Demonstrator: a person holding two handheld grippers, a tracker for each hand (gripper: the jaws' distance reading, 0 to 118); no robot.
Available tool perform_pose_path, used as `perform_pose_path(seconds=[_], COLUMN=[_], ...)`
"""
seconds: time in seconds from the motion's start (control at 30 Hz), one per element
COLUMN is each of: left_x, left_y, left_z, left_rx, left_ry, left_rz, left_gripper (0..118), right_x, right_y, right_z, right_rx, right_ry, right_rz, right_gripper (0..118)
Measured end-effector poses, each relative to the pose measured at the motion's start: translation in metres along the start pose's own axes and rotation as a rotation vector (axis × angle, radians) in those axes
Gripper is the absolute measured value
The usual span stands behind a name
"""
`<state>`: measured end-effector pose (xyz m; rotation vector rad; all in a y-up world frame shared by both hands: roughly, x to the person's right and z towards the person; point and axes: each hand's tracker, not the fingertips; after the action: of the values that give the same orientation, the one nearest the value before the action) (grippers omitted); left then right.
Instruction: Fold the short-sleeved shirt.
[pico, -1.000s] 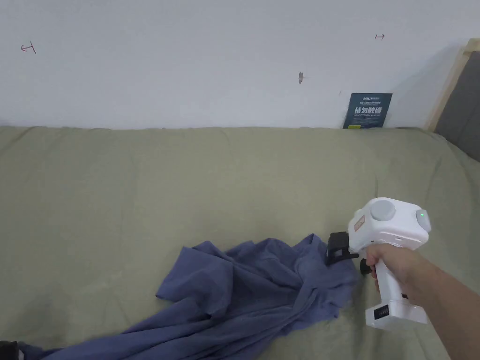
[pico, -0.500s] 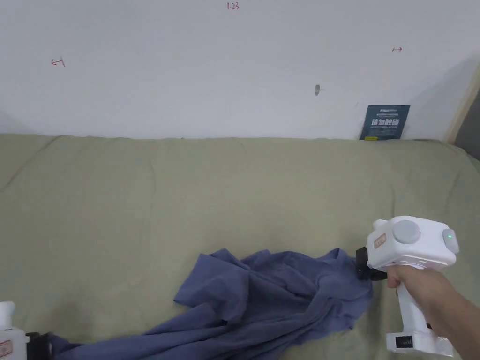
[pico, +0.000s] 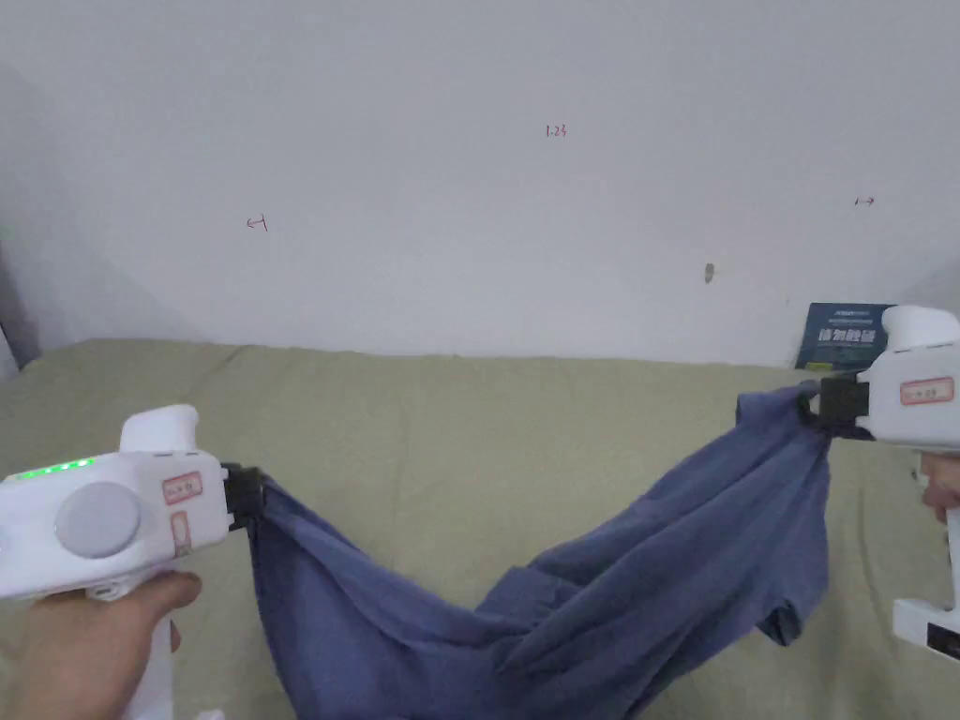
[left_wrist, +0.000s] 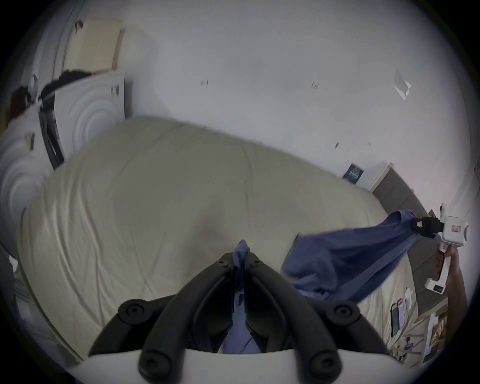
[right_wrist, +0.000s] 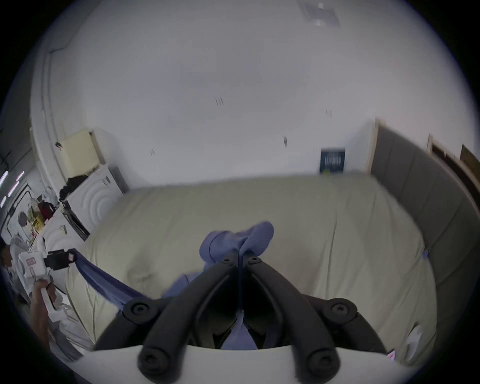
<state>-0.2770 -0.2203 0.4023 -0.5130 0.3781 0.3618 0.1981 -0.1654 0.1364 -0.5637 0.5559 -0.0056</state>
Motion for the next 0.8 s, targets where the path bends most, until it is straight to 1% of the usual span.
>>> perform_pose_path(seconds=[0.07,0.2,0.27,0.33,0.37,0.43,0.53,0.6,0.7,0.73,0.8], left_x=[0.013,0.035,0.043,0.051,0.055,0.06,0.064,0.062,0.058,0.054,0.043], left_y=[0.043,0.123,0.165,0.196,0.209,0.227,0.233,0.22,0.179,0.158,0.124], left_z=[0.014,0.037,0.048,0.057,0.06,0.059,0.044,0.022,-0.021,-0.039,-0.072], left_rx=[0.083,0.213,0.301,0.366,0.371,0.395,0.39,0.353,0.296,0.276,0.217], left_ry=[0.0,-0.008,0.013,0.006,0.01,0.017,0.021,0.014,0.017,0.018,0.028], left_rz=[-0.016,-0.031,-0.036,-0.05,-0.05,-0.05,-0.052,-0.038,-0.015,0.012,0.052], left_gripper=[7,7,7,7,7,7,7,7,7,7,7], right_x=[-0.01,-0.02,-0.024,-0.027,-0.027,-0.024,-0.017,-0.011,0.0,0.004,0.011], right_y=[0.038,0.11,0.145,0.171,0.181,0.196,0.198,0.18,0.132,0.113,0.075], right_z=[0.027,0.064,0.078,0.087,0.091,0.09,0.071,0.045,-0.003,-0.019,-0.048], right_rx=[0.108,0.252,0.318,0.377,0.41,0.434,0.413,0.369,0.298,0.268,0.212], right_ry=[0.004,0.013,-0.018,-0.074,-0.097,-0.104,-0.111,-0.12,-0.112,-0.112,-0.133], right_rz=[0.015,0.028,0.049,0.072,0.07,0.044,0.025,0.012,-0.021,-0.033,-0.058], right_gripper=[3,3,3,3,3,3,3,3,3,3,3])
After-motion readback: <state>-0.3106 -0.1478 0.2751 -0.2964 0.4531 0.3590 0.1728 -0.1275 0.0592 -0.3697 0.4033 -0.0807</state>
